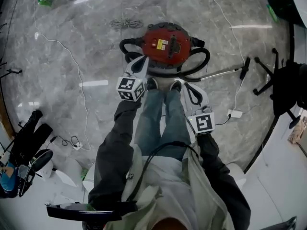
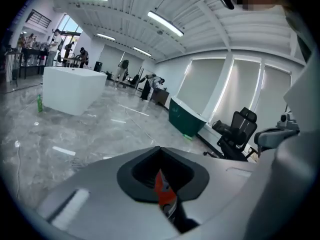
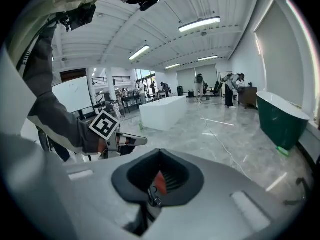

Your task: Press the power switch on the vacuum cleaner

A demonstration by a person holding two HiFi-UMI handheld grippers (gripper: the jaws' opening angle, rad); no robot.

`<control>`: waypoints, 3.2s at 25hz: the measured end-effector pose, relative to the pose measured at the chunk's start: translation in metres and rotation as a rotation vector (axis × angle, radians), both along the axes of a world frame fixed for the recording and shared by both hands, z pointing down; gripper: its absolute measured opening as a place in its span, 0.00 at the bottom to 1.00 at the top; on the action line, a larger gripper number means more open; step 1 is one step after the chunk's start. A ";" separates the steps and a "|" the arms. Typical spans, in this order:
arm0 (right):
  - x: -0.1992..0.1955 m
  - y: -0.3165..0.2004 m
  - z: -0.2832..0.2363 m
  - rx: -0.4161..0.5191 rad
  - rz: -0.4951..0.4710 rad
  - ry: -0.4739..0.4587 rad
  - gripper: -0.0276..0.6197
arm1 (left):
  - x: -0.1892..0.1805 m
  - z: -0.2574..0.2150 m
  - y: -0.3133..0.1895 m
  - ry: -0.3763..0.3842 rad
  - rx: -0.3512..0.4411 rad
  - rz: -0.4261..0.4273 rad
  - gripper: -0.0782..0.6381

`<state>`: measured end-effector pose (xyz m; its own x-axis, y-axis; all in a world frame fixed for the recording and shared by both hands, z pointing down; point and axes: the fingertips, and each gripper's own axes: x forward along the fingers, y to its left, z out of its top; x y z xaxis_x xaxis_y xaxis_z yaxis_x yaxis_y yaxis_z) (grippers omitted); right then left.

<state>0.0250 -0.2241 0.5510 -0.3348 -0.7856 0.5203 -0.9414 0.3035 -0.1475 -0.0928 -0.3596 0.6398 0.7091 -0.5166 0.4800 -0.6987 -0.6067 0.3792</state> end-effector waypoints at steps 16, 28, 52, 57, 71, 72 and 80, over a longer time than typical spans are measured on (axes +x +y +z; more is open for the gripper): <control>0.070 -0.088 0.077 0.109 0.121 0.081 0.05 | 0.037 0.180 -0.038 -0.242 -0.052 0.073 0.11; 0.066 -0.065 0.135 0.024 0.124 0.077 0.05 | 0.046 0.205 -0.049 -0.220 0.000 0.074 0.11; 0.048 -0.042 0.163 -0.101 0.063 0.094 0.05 | 0.043 0.198 -0.060 -0.367 0.085 0.101 0.11; 0.042 -0.045 0.173 -0.118 0.062 0.062 0.05 | 0.046 0.200 -0.059 -0.402 0.111 0.141 0.11; 0.044 -0.037 0.178 -0.140 0.057 0.044 0.05 | 0.037 0.171 -0.042 -0.302 0.076 0.004 0.11; 0.045 -0.035 0.178 -0.141 0.059 0.046 0.05 | 0.036 0.167 -0.034 -0.287 0.070 -0.001 0.11; 0.036 -0.021 0.161 -0.128 0.070 0.025 0.05 | 0.014 0.131 0.006 -0.187 0.008 -0.105 0.11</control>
